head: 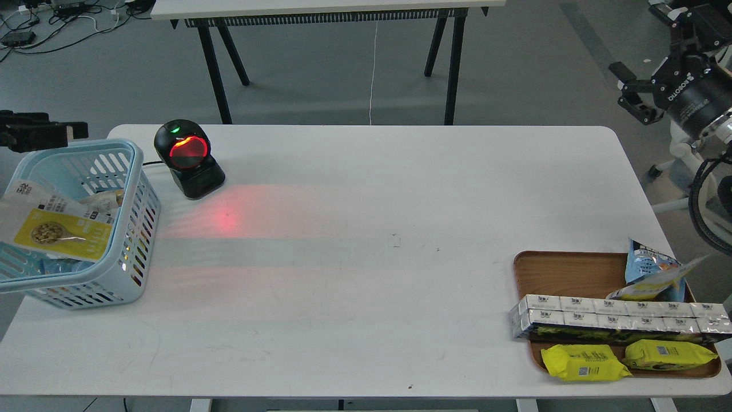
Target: Scan snack and place in basket
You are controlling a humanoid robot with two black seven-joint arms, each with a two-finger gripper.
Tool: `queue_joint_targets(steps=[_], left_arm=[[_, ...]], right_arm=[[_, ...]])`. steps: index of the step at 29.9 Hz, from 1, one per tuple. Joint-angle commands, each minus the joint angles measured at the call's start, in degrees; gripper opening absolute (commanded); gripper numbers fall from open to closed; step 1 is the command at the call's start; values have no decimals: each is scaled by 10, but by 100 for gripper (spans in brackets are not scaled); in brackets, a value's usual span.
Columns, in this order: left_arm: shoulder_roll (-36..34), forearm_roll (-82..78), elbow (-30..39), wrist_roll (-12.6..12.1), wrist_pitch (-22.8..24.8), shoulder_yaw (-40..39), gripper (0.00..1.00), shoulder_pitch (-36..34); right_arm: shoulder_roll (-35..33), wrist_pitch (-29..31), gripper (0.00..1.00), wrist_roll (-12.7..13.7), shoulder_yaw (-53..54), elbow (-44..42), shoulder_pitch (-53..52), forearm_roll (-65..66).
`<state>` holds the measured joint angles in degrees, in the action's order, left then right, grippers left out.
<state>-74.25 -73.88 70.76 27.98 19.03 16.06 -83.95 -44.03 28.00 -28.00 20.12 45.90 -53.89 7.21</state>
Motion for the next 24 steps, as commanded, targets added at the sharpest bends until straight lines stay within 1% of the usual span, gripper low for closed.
queue_joint_targets(steps=[1, 3, 7, 9, 10, 12, 13, 14, 19, 24], left_arm=[[43, 156, -2, 0, 0, -25, 92, 0], [68, 256, -2, 0, 3, -36, 92, -1], [115, 443, -3, 0, 7, -85, 94, 1], [140, 520, -12, 0, 8, -97, 95, 2], [156, 559, -20, 0, 14, -100, 96, 1], [185, 621, -40, 0, 47, -103, 97, 1], [197, 649, -53, 0, 75, -107, 97, 1], [209, 677, -68, 0, 90, -109, 98, 2], [248, 796, -145, 0, 90, -111, 99, 40], [310, 810, -280, 0, 90, -121, 99, 115]], right_arm=[[0, 0, 99, 0, 2, 3, -15, -1], [0, 0, 99, 0, 2, 5, -26, -1], [0, 0, 99, 0, 10, 23, -42, -1], [3, 0, 99, 0, 11, 29, -50, -2], [8, 0, 99, 0, 12, 30, -54, -2], [20, 0, 99, 0, 13, 30, -60, -3], [28, 0, 99, 0, 16, 30, -61, -3], [35, 0, 99, 0, 20, 31, -62, -3], [48, 0, 99, 0, 55, 31, -57, -5], [45, 0, 99, 0, 74, 31, -54, -5]])
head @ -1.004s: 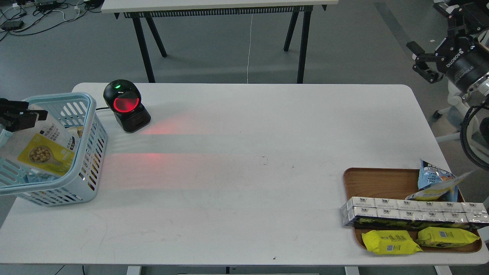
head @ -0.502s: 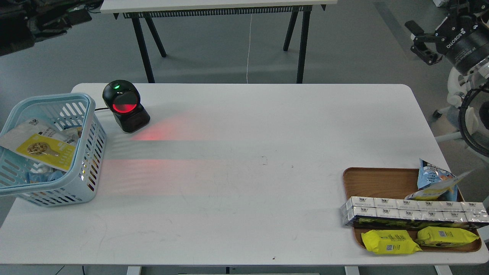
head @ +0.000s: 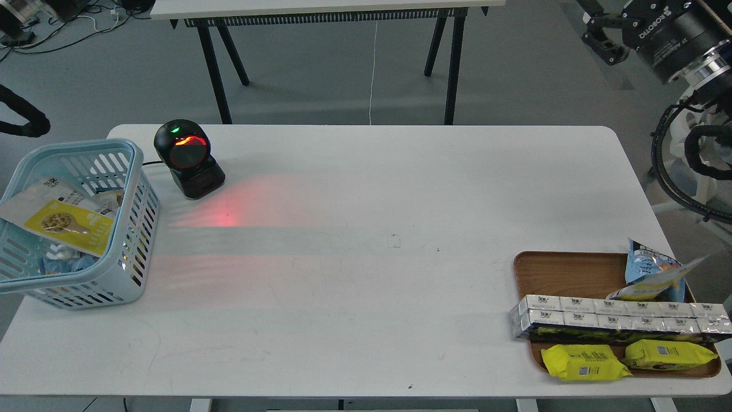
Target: Scan snack and place in basket
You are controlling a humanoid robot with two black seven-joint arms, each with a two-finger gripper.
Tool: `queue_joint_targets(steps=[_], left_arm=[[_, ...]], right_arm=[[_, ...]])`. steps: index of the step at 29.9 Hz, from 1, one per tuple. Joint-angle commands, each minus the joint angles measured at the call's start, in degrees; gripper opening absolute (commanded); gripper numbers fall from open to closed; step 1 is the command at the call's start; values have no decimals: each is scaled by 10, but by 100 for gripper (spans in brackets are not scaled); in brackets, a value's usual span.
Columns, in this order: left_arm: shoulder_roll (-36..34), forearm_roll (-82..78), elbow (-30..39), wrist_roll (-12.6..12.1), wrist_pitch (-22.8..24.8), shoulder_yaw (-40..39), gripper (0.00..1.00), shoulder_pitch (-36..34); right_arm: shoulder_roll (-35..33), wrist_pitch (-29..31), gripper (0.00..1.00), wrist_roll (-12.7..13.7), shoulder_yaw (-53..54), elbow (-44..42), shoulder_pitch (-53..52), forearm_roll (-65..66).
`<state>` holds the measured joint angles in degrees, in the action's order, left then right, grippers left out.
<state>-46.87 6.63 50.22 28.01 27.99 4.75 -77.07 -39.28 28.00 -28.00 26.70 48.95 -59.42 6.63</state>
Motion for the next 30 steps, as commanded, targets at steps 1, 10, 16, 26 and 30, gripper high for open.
queue_joint_targets(steps=[1, 10, 16, 26, 30], left_arm=[[45, 3, -98, 0, 0, -13, 99, 64], [54, -3, -145, 0, 0, -25, 99, 124], [76, -3, -161, 0, 0, -25, 99, 134], [89, -3, -168, 0, 0, -26, 100, 147], [89, -8, -167, 0, 0, -24, 100, 156]], right_arm=[[-4, 0, 99, 0, 11, -1, 1, 0], [0, 0, 99, 0, 22, 0, 6, 0], [23, 0, 99, 0, 32, 0, 35, -3], [35, 0, 99, 0, 67, 14, 87, -3], [38, 0, 99, 0, 65, 13, 88, -2]])
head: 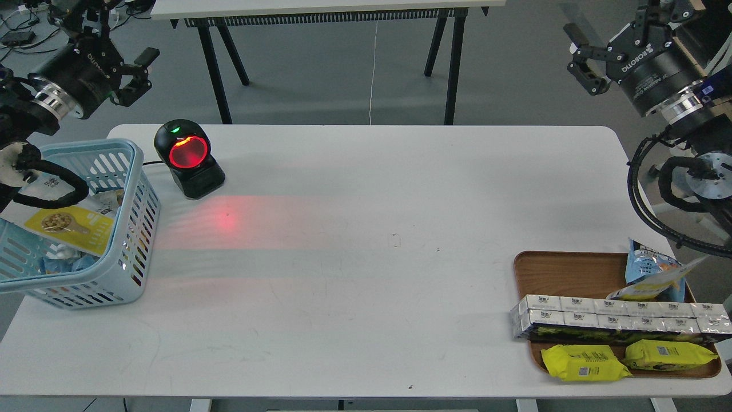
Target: Scan snack and place in basket
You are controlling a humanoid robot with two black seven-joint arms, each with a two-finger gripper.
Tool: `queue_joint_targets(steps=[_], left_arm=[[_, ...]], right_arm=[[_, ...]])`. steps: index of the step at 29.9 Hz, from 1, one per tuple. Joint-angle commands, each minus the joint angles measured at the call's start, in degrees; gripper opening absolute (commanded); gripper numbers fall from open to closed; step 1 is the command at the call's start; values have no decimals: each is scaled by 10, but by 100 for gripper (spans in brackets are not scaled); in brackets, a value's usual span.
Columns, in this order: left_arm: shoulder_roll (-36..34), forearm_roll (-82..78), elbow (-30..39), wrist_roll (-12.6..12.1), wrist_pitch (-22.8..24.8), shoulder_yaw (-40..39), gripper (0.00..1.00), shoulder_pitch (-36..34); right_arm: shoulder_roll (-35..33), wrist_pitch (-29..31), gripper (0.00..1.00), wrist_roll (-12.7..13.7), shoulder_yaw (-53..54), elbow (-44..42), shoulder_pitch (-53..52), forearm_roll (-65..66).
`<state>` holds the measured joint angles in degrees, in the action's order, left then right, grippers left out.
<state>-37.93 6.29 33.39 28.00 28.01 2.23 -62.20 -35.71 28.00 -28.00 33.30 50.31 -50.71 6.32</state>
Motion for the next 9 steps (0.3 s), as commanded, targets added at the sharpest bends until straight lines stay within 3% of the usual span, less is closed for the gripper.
queue_joint_targets(steps=[1, 9], left_arm=[[0, -8, 1, 0, 0, 1, 100, 10], [0, -25, 5, 0, 0, 3, 100, 28]], right_arm=[[3, 0, 99, 0, -2, 0, 1, 1], [14, 0, 99, 0, -7, 3, 4, 2]])
